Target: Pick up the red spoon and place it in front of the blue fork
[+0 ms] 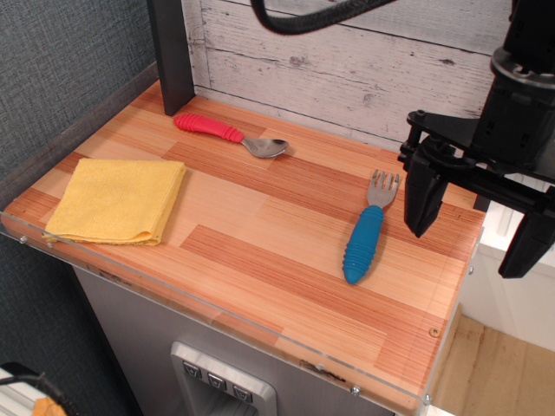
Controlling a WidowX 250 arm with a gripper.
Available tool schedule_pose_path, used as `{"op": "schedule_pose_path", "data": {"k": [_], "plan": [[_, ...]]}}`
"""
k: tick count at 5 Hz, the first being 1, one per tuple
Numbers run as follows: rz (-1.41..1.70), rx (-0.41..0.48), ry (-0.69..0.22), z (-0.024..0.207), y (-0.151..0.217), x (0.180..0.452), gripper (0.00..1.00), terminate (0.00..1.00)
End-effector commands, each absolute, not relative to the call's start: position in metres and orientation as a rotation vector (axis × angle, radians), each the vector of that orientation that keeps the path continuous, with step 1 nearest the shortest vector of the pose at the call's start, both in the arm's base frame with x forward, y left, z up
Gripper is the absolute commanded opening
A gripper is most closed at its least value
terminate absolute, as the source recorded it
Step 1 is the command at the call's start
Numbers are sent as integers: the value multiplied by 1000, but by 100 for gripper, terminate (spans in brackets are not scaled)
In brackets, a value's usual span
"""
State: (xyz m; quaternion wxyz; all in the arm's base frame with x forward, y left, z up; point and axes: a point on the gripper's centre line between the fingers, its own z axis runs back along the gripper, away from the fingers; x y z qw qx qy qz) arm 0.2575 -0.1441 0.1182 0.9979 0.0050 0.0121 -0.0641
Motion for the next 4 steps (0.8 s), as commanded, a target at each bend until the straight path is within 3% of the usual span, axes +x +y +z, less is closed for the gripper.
{"op": "schedule_pose_path", "data": {"k": [1, 2, 4], "plan": [[-128, 10, 24, 118, -144, 258, 100, 0], [-164, -37, 33, 118, -116, 260, 100, 0], [-454, 57, -18, 122, -60, 272, 100, 0]]}}
